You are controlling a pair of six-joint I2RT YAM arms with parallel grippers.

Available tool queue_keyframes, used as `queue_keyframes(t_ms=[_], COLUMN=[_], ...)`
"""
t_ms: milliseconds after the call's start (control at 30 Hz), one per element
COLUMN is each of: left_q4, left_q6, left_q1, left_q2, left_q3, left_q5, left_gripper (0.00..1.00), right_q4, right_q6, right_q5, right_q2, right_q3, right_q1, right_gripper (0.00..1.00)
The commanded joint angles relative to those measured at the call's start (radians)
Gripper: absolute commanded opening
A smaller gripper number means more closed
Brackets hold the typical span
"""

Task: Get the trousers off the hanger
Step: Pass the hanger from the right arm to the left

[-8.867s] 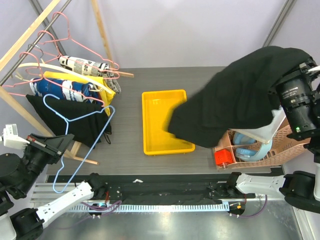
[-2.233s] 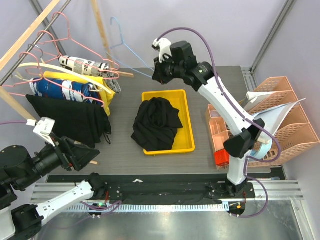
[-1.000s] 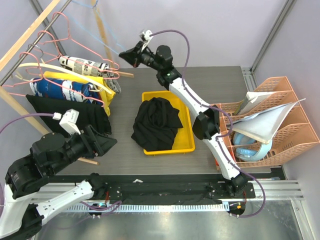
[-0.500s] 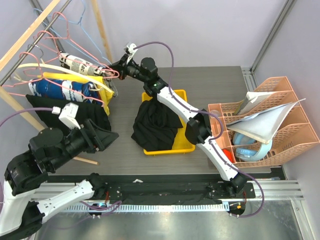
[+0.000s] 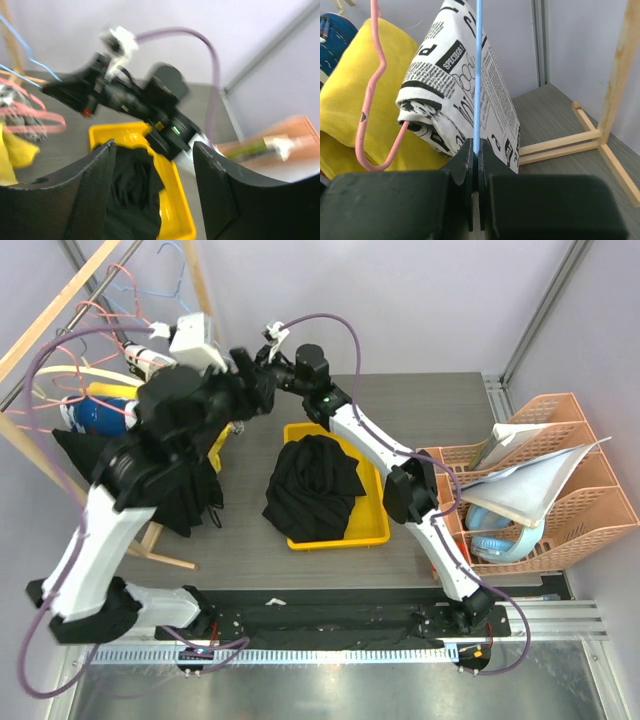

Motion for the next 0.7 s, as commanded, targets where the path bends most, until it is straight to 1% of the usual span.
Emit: queue_keyframes(t_ms=[0,33,100,167,233,267,300,333,400,433,500,567,667], left_q4=[0.053,0.049,0.097,0.105,0.095,0.120,0.149,0.185,0.256,0.282,0.298,0.328,0.327], left_q6=[-0.068,-0.111,-0.136,-0.166,-0.218,-0.296,-0.326,-0.355,-0.434,-0.447,-0.475,-0.482,-0.486], left_q1=[0.225,0.250,0.285,0.310,0.382,0.411,0.463,0.485,0.532,0.542,0.563,0.574,0.579], left_q2=[0.153,0.202,0.228,0.294,0.334,0.345,0.343,0.339,0.322,0.322,0.339,0.354,0.397], left_q3=[0.181,0.214,0.233,0.314,0.385,0.379,0.359,0.298,0.246,0.209,0.209,0.213,0.261], left_q5=[0.035,0.060,0.096,0.099,0.129,0.143,0.160,0.216,0.231,0.246,0.235,0.258,0.269], left_gripper=[0.62,0.61,0.60,0.60,0.59,0.59,0.58,0.57,0.55,0.54,0.51,0.50,0.50], right_q4=[0.003,0.002,0.003,0.000,-0.012,-0.015,-0.026,-0.030,-0.038,-0.041,-0.044,-0.046,-0.044], right_q6=[0.013,0.019,0.016,0.018,0.036,0.050,0.055,0.056,0.065,0.070,0.085,0.093,0.104], right_q5=[-0.087,-0.106,-0.110,-0.123,-0.149,-0.162,-0.169,-0.173,-0.199,-0.205,-0.216,-0.218,-0.227], right_q2=[-0.166,-0.197,-0.231,-0.258,-0.261,-0.266,-0.271,-0.278,-0.287,-0.291,-0.287,-0.284,-0.281], right_q3=[-0.006,-0.020,-0.084,-0.112,-0.120,-0.120,-0.126,-0.129,-0.134,-0.132,-0.125,-0.125,-0.123], right_q1=[-0.034,-0.034,-0.036,-0.037,-0.043,-0.045,-0.046,-0.046,-0.048,-0.053,-0.059,-0.065,-0.065], right_gripper=[0.01,0.01,0.01,0.01,0.01,0.01,0.01,0.01,0.01,0.01,0.01,0.01,0.01])
